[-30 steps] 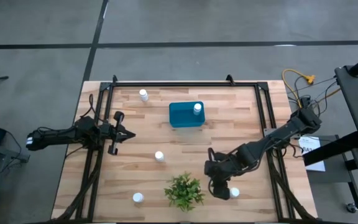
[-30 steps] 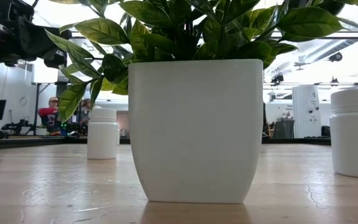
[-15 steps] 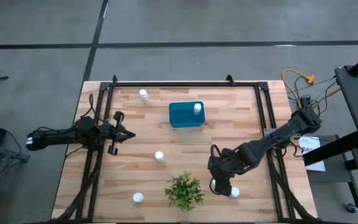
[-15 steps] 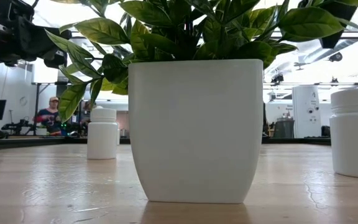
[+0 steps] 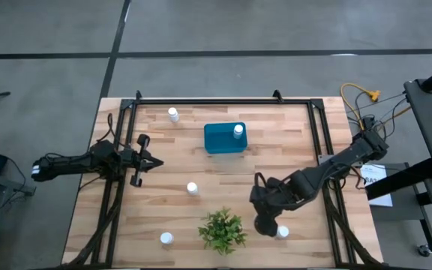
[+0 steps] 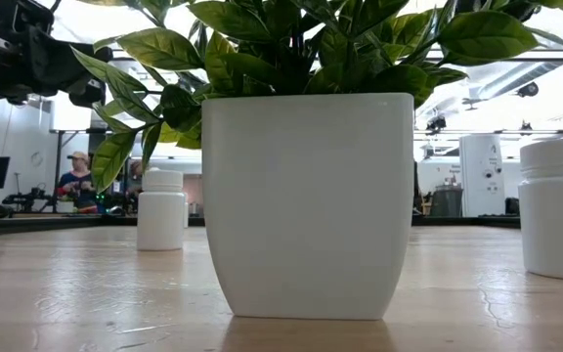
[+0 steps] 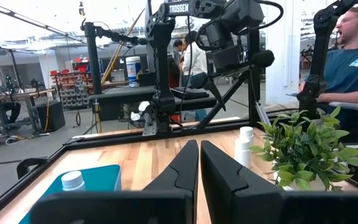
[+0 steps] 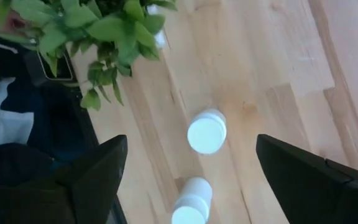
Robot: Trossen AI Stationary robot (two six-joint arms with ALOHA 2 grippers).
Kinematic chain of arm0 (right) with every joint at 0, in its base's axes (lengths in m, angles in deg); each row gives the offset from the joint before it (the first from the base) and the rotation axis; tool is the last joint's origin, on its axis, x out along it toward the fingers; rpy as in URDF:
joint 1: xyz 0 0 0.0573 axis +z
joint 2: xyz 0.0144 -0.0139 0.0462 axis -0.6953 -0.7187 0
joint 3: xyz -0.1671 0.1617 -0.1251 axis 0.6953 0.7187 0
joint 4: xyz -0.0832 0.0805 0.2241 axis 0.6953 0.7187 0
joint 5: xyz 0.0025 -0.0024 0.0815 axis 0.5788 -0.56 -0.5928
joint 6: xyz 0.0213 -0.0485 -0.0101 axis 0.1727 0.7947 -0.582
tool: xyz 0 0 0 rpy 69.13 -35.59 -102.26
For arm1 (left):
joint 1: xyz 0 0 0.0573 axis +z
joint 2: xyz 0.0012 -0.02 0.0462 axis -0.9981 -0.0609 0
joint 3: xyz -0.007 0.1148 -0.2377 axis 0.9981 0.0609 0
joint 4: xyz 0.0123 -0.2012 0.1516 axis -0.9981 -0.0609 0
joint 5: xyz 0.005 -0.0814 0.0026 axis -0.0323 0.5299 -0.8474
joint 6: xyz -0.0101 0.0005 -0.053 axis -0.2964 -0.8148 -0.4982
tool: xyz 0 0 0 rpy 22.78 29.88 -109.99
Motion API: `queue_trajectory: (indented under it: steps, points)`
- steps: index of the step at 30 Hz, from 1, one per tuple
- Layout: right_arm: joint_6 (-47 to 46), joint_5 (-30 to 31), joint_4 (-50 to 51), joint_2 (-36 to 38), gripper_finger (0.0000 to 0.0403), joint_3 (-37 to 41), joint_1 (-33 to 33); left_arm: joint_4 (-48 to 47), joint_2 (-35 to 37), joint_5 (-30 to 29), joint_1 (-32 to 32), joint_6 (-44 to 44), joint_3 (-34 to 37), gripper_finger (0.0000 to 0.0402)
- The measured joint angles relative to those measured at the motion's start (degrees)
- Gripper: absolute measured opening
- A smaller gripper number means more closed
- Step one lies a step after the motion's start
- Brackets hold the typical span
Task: Pick and place pill bottles into a basket
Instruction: Put the white pill bottle into the blue bin
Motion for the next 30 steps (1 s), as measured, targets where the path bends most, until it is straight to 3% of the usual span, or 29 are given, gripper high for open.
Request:
queue_trajectory:
  steps: [6, 14, 22, 30]
  points:
    - [-2.9, 0.0, 5.6, -0.5, 0.0342, 0.2, 0.7, 0.0, 0.0, 0.0, 0.0, 0.0, 0.0, 0.0002]
    - [-5.9, 1.7, 5.0, -0.5, 0.0331, 2.9, 3.7, 0.0, 0.0, 0.0, 0.0, 0.0, 0.0, 0.0002]
    - [-9.6, 8.7, 4.7, -0.5, 0.0329, 5.8, 7.7, 0.0, 0.0, 0.0, 0.0, 0.0, 0.0, 0.0002]
    - [-12.3, 11.9, -1.1, -0.5, 0.0329, 10.6, 10.1, 0.0, 0.0, 0.0, 0.0, 0.0, 0.0, 0.0002]
